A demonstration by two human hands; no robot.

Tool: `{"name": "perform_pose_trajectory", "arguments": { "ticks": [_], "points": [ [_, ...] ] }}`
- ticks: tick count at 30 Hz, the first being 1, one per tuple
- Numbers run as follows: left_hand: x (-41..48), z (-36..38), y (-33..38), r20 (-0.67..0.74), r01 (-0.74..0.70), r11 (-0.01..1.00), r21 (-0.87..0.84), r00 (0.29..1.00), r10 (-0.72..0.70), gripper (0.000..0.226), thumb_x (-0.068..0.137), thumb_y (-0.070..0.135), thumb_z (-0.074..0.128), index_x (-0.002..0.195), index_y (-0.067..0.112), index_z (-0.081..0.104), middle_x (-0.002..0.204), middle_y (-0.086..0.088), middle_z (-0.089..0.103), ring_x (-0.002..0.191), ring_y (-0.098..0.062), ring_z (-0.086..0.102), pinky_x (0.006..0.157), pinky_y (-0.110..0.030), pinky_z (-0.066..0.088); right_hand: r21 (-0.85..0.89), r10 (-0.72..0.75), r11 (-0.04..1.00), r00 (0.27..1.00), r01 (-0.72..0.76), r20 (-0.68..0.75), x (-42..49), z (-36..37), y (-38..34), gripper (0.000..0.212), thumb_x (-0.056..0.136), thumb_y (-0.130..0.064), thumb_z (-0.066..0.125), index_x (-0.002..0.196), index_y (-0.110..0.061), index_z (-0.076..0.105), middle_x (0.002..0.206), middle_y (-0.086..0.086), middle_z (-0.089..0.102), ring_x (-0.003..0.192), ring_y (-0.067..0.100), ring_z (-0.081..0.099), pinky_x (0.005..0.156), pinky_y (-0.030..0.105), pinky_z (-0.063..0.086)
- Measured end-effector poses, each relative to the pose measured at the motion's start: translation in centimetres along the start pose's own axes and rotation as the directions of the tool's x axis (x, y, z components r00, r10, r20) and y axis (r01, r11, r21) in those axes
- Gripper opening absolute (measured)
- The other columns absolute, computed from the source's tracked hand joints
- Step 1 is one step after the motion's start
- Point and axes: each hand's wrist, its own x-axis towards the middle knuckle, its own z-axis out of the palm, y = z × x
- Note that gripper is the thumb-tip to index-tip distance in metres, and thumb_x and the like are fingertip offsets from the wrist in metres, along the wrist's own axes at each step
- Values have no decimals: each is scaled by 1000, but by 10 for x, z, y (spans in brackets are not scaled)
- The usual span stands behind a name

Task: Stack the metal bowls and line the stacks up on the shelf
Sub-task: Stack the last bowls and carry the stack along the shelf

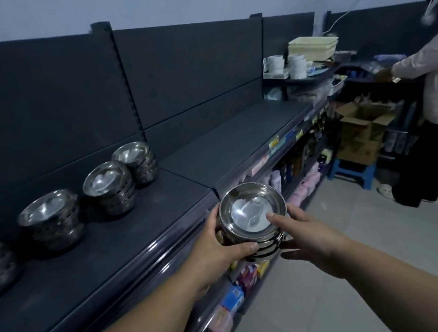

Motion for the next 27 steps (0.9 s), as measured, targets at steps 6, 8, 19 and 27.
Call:
{"name": "perform_pose_trajectory", "arguments": {
  "ticks": [6,8,19,27],
  "points": [
    [134,-18,12,29,-17,1000,22,999,17,107,53,32,92,139,48,30,131,19,53,123,-4,50,103,-33,46,10,-10,1000,998,10,-55,116,-30,-38,66,75,-57,70,134,-42,45,127,-6,63,107,22,66,88,40,55],
    [178,-20,20,45,-40,998,41,998,38,107,57,29,92,142,45,29,131,19,53,123,-1,48,101,-25,43,20,-24,999,998,25,-61,150,-43,-55,41,84,-49,66,123,-43,54,121,-7,66,106,21,66,82,36,55],
    [382,36,40,18,-82,997,12,996,82,92,66,12,86,134,44,33,119,20,57,107,9,53,69,0,44,20,-50,998,998,51,-38,326,-164,-103,47,84,-49,66,128,-42,51,118,-7,69,104,19,68,86,40,55],
    [530,134,53,-64,-71,997,26,995,72,103,51,35,92,137,43,36,127,19,58,120,3,52,103,-23,42,-4,-54,998,994,55,91,441,-312,-133,44,83,-48,68,124,-42,55,113,-6,72,102,19,70,95,45,54]
  ]
}}
